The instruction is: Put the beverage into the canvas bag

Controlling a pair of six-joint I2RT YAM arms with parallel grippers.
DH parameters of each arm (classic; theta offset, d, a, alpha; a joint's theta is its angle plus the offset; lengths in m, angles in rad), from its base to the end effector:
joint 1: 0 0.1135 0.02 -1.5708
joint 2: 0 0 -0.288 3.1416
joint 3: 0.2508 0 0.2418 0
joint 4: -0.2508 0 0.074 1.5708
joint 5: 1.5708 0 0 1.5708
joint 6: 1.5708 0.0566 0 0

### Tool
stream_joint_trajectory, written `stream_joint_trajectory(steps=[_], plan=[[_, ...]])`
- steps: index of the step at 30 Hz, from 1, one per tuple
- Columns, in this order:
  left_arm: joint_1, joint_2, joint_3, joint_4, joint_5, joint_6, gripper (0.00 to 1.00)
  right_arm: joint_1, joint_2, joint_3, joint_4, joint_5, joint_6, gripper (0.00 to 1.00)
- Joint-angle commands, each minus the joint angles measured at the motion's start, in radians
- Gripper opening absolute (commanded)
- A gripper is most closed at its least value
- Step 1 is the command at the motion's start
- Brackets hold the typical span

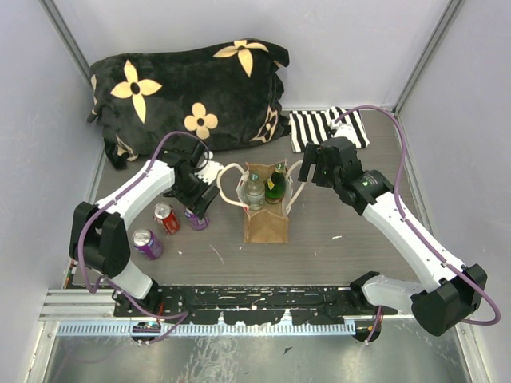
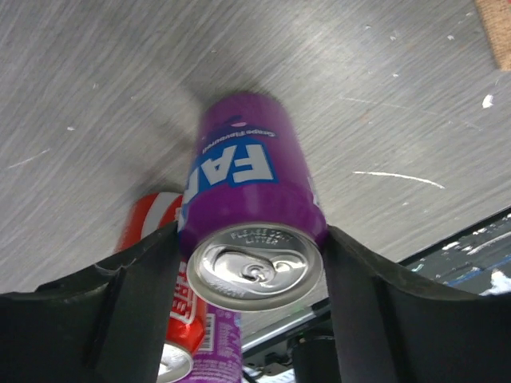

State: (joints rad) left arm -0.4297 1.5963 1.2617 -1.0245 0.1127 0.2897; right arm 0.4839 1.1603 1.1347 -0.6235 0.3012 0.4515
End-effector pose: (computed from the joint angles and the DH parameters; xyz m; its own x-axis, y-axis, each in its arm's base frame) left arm 0.2661 -0.1290 0.2538 -0.7274 0.6456 -0.2328 0.6712 0.7399 -0.0454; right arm 0.2227 0.0981 0.3542 -0.5840 0.1638 -0.7950 0.0219 0.9823 0.1862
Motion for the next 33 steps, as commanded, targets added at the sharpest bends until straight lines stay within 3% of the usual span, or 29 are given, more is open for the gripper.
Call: stream_joint_trajectory(steps=[1,4,6,19,24,27,30,33], plan=[[-0.001,0.018,-0.037,0.048,0.015,0.004,0.61,-0.007,-0.012,0.015,0.015,0.007,0.001,0.89],[0.0,0.016,-0.036,0.051,0.0,0.002,0.21,-0.008,-0.01,0.018,0.015,0.007,0.001,0.89],[0.008,0.007,-0.021,0.03,-0.007,0.003,0.04,-0.01,-0.01,0.019,0.014,0.01,0.001,0.89],[0.199,-0.088,0.292,-0.124,0.013,0.006,0.0,-0.024,-0.009,0.017,0.019,0.003,0.0,0.89],[0.229,-0.025,0.546,-0.085,0.053,-0.071,0.0,-0.024,-0.009,0.014,0.024,-0.007,0.001,0.89],[0.206,0.06,0.806,-0.109,0.159,-0.161,0.0,-0.024,-0.016,0.009,0.024,-0.01,0.0,0.89],[0.102,0.169,1.091,-0.214,0.213,-0.16,0.0,-0.024,-0.025,0.005,0.022,-0.011,0.003,0.89],[-0.019,0.231,1.202,-0.281,0.242,-0.15,0.0,-0.024,-0.041,0.001,0.017,-0.006,0.008,0.89]])
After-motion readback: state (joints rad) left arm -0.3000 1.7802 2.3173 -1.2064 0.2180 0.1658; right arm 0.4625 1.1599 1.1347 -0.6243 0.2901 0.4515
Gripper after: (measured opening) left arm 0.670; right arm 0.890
